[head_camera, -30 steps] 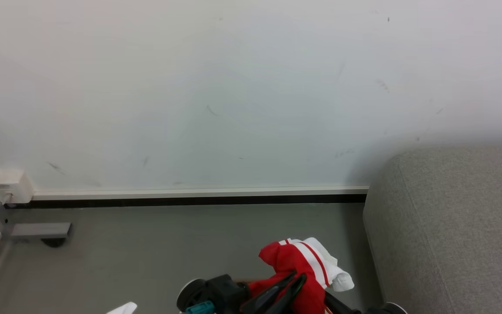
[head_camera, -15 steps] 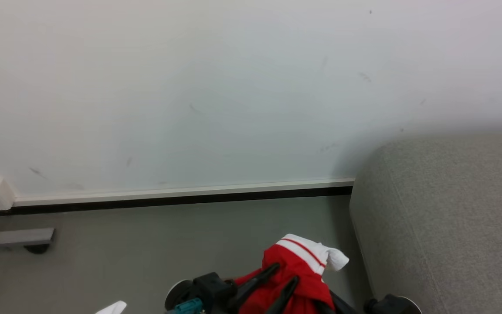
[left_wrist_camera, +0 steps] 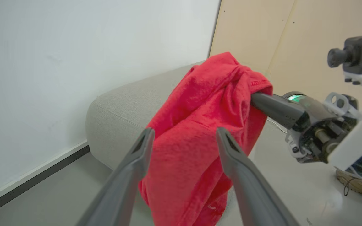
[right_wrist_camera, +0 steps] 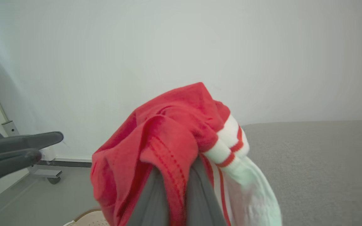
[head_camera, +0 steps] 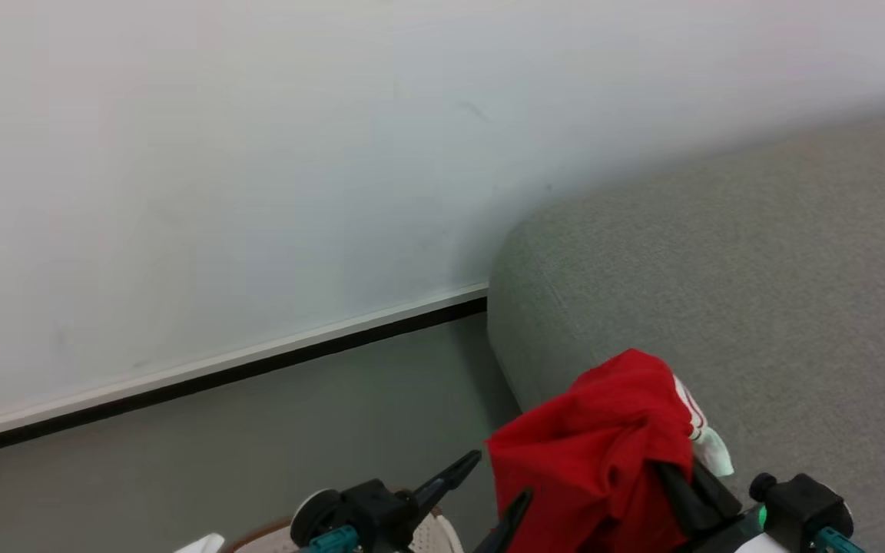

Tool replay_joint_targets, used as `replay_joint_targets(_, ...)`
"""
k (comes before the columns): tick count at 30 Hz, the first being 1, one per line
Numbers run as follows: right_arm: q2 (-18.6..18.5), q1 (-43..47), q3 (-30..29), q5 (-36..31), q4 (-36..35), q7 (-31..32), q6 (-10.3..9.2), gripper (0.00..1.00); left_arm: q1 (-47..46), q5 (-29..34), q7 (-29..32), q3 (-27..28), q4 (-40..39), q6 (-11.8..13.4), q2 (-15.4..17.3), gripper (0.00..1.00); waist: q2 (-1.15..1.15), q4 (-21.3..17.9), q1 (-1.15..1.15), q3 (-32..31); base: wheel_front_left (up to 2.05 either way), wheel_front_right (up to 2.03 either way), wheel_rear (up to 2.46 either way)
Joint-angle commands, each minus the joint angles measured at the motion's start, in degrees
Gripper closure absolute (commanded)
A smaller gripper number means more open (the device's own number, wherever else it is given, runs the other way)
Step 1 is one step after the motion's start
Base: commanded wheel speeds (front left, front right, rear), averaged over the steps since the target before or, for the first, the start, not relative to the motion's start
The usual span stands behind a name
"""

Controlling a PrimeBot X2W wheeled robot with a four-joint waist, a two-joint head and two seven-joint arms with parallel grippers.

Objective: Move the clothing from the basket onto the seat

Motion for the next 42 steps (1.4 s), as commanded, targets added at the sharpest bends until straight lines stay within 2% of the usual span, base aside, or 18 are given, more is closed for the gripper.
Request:
replay_joint_targets(1, -0.54, 0.93, -1.67, -0.69, -0.97, -0.22, -0.16, 1.00, -0.58, 0.58, -0.47, -0.21, 0.57, -0.03, 0.16, 0.00, 0.00, -3.77, 0.00, 1.35, 0.00, 0.00, 0.00)
replay_joint_targets(5, -1.54, 2.26, -5.35, -1.40, -2.46, -0.21, -0.16, 1.00, -1.10, 0.31, -0.65, -0.57, 1.20, -0.18, -0.06, 0.00, 0.00, -5.74, 0.00, 1.97, 0.00, 0.00, 0.00)
replay_joint_targets(11, -1.97, 3.44, -7.63, -2.00, -3.87, -0.21, -0.16, 1.00, -1.23, -0.07, -1.01, -1.02, 1.89, -0.20, -0.14, 0.00, 0.00, -6.84, 0.00, 2.53, 0.00, 0.00, 0.00)
replay_joint_targets(24, -0.90, 0.36, -10.84, -2.75, -5.39, -0.22, -0.17, 1.00, -2.97, -0.31, -0.86, -0.97, 2.22, 0.03, 0.68, 0.00, 0.00, -5.50, 0.00, 5.69, 0.00, 0.00, 0.00)
replay_joint_targets(28, -0.72, -3.36, -14.21, -3.16, -6.69, -0.22, -0.17, 1.00, -6.60, 0.92, 0.28, -0.63, 1.18, -0.20, 1.28, 0.00, 0.00, -3.35, 0.00, 11.23, 0.00, 0.00, 0.00)
replay_joint_targets(33, -1.31, -11.36, -21.67, -3.84, -7.57, -0.22, -0.17, 1.00, -14.52, 2.28, 1.62, -0.27, -0.05, -0.79, 1.03, 0.00, 0.00, 1.11, 0.00, 20.96, 0.00, 0.00, 0.00)
replay_joint_targets(38, -3.27, -23.21, -29.02, -4.50, -3.10, 0.14, -0.16, 1.00, -23.07, 3.59, 1.73, -1.29, 0.28, -1.59, 0.29, 0.00, 0.00, 5.62, 0.00, 29.96, 0.00, 0.00, 0.00)
replay_joint_targets(42, -5.22, -34.82, -34.86, -5.29, 3.13, 1.48, -0.16, 1.00, -27.22, 3.74, 0.59, -1.60, 1.71, -1.80, 0.31, 0.00, 0.00, 7.71, 0.00, 34.21, 0.00, 0.00, 0.00)
